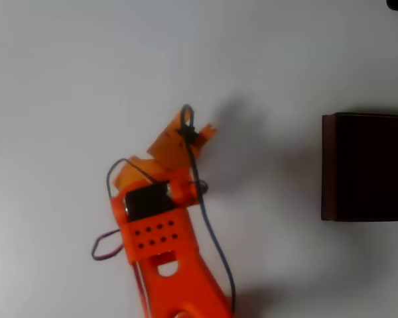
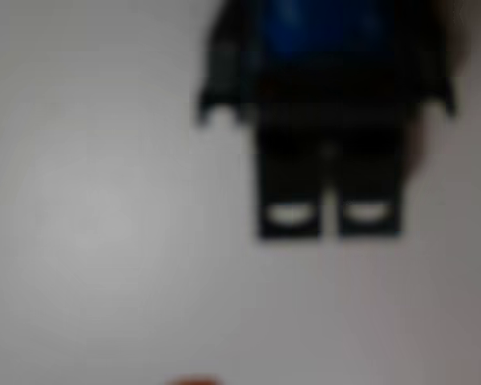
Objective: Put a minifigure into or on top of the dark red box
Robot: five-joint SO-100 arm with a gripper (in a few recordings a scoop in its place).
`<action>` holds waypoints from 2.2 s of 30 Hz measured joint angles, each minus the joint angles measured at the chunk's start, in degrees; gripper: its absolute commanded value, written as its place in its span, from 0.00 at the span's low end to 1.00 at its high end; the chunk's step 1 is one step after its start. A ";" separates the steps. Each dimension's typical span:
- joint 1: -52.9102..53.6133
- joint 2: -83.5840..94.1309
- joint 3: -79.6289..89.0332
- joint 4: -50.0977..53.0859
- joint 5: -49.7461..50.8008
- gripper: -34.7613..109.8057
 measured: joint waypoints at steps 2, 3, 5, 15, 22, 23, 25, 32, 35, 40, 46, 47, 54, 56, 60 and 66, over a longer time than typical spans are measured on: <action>-0.26 -0.44 -0.09 -0.26 0.35 0.38; -0.44 -0.53 -0.09 -0.88 0.44 0.38; -0.62 -0.62 -0.09 -0.97 0.35 0.38; 1.23 -4.22 -1.49 -1.05 -0.44 0.37; 2.46 -6.33 -3.43 -1.05 -0.62 0.37; 2.81 -6.50 -3.52 -1.23 -0.53 0.37; 2.99 -6.68 -3.52 -1.05 -0.53 0.37; 2.37 -9.40 -4.57 -3.34 -0.79 0.37; 2.55 -11.25 -5.98 -3.16 -0.79 0.37; 2.55 -12.22 -6.68 -5.36 -2.46 0.37; 3.08 -12.39 -6.24 -7.91 -5.45 0.31; 3.34 -12.39 -6.15 -8.61 -5.54 0.28; 3.87 -12.92 -4.22 -13.54 -8.61 0.24; 3.87 -13.27 -4.22 -14.06 -8.79 0.24; 3.87 -14.24 -4.66 -13.97 -10.81 0.24; 8.17 -10.55 -9.05 -0.53 -18.11 0.24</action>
